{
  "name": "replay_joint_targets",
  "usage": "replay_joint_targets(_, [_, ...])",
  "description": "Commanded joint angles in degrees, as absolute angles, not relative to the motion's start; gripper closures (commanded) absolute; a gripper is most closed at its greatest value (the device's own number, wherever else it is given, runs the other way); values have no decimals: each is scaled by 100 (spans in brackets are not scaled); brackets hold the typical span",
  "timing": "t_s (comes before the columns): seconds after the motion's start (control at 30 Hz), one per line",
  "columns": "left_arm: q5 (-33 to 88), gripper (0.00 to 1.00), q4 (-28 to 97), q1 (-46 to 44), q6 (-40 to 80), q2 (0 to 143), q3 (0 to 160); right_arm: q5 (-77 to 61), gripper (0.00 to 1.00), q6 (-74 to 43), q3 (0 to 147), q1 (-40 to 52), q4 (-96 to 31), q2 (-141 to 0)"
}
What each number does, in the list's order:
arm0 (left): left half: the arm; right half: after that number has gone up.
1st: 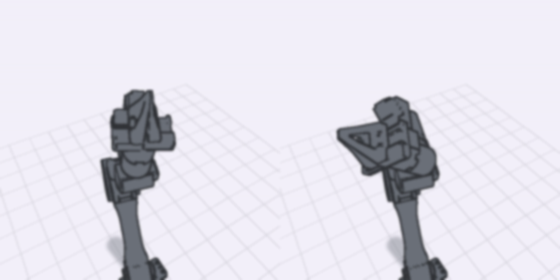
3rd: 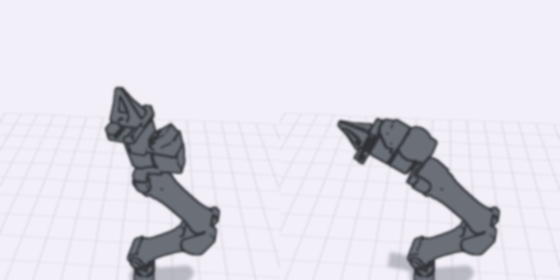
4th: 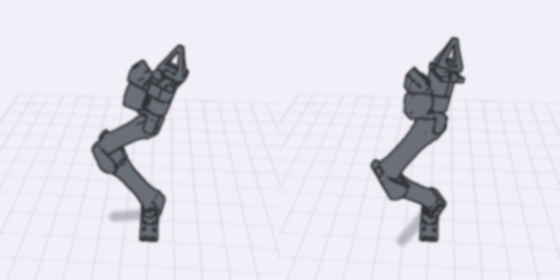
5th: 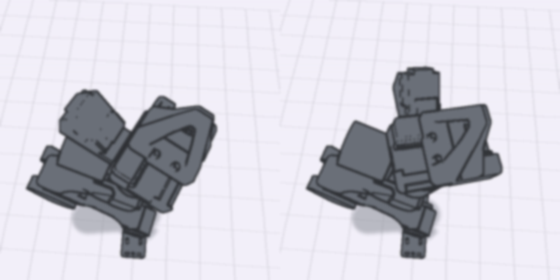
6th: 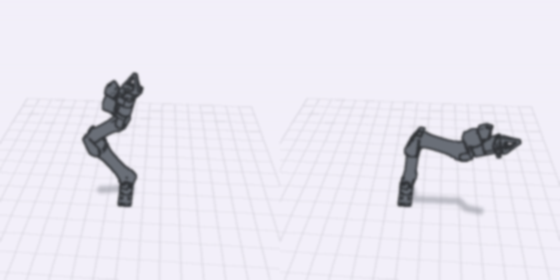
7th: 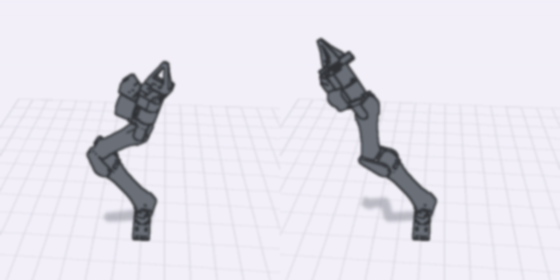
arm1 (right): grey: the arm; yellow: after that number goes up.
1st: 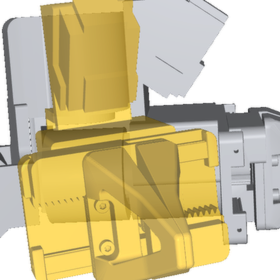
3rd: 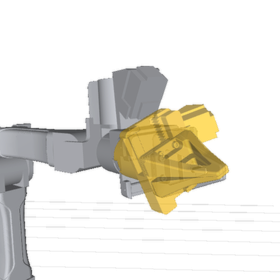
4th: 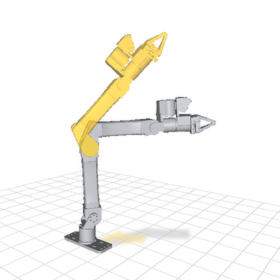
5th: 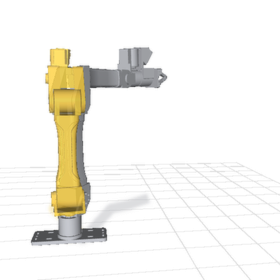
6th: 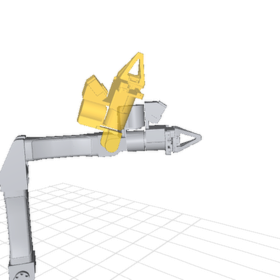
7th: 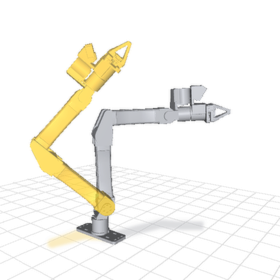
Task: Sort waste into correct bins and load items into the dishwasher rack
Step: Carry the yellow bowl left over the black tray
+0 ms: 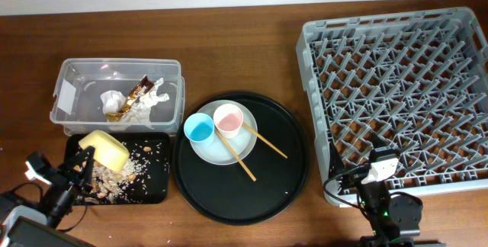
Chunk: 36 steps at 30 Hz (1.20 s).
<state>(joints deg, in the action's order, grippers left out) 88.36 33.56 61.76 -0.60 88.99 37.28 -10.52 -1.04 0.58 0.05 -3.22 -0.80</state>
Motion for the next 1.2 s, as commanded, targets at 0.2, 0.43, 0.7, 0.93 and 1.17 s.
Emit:
replay_joint_targets(0.2, [9019, 100, 3736, 6191, 1, 8088, 3865, -1026, 1, -91, 32, 32, -362, -40])
replay_joint_targets(0.43, [9019, 98, 3538, 6071, 67, 7861, 3868, -1026, 1, -91, 32, 32, -362, -40])
replay_joint_targets(0.7, [9015, 93, 3538, 5437, 69, 7585, 4145, -1026, 1, -91, 32, 32, -362, -40])
replay_joint_targets(0.93, [6984, 92, 3542, 3531, 1212, 6191, 5057, -1026, 1, -91, 32, 32, -362, -40])
replay_joint_targets(1.17, [4134, 94, 4678, 1809, 1343, 5352, 5057, -1026, 1, -91, 32, 32, -362, -43])
